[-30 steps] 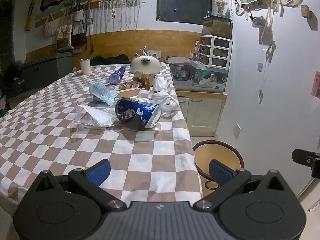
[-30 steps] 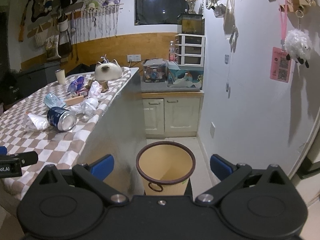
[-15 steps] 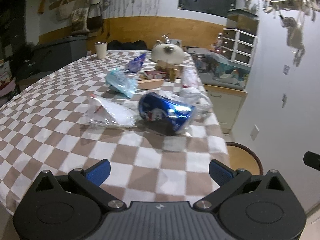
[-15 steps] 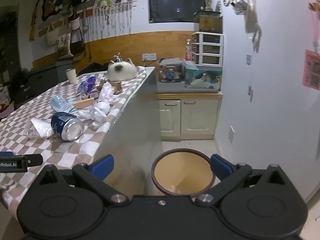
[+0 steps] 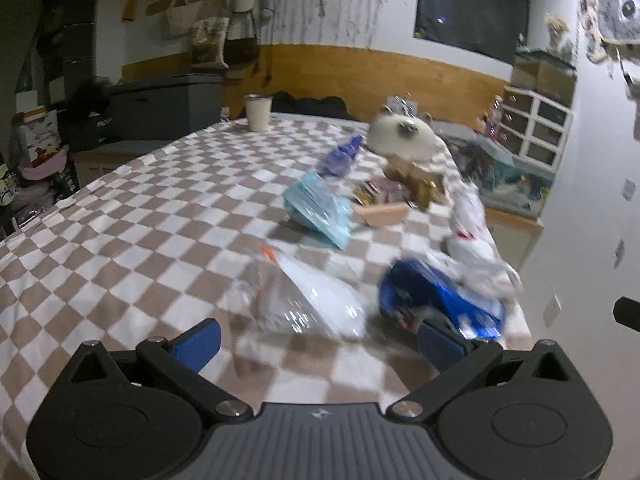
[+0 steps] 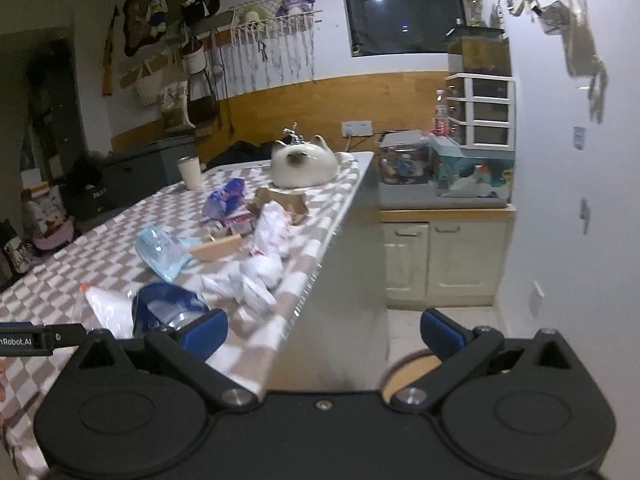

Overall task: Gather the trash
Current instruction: 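Grasp the clear plastic bag with the left tool while the right tool grasps the white bag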

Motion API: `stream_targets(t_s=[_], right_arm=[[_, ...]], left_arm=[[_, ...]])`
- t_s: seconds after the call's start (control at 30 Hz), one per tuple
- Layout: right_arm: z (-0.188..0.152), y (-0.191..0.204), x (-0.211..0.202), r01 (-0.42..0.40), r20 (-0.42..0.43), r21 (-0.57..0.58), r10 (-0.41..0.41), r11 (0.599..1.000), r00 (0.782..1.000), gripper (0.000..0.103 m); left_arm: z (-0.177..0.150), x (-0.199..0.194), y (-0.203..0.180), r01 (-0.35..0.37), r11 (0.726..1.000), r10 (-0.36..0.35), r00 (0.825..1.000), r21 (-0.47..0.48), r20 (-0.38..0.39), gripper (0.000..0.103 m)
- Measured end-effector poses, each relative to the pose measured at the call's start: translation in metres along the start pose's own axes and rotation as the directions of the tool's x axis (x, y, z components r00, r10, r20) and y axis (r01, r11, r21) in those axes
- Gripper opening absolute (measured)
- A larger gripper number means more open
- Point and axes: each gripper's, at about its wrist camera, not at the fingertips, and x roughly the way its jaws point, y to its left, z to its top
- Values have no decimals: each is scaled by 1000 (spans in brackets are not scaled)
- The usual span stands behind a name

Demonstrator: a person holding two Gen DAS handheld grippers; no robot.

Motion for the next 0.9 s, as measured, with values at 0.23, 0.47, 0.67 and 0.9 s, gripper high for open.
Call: stream_targets(t_s=[0.23, 0.47, 0.67, 0.9], right_arm=[[18, 5, 43, -88, 82, 88, 80, 992, 993, 103], [42, 20, 104, -118, -23, 106, 121, 987, 992, 103], [56, 37, 153, -111, -147, 143, 132, 983, 980, 92], [47, 51, 191, -78, -281, 191, 131, 978, 951, 61]], left_arm=[[19, 29, 35, 54, 991, -65, 994, -123, -86, 103], [23, 49, 53, 81, 985, -98, 989, -152, -110, 103], [26, 47, 59, 199, 973, -203, 979, -121, -21, 103], [30, 60, 59, 231, 956, -244, 969, -181, -49, 103]])
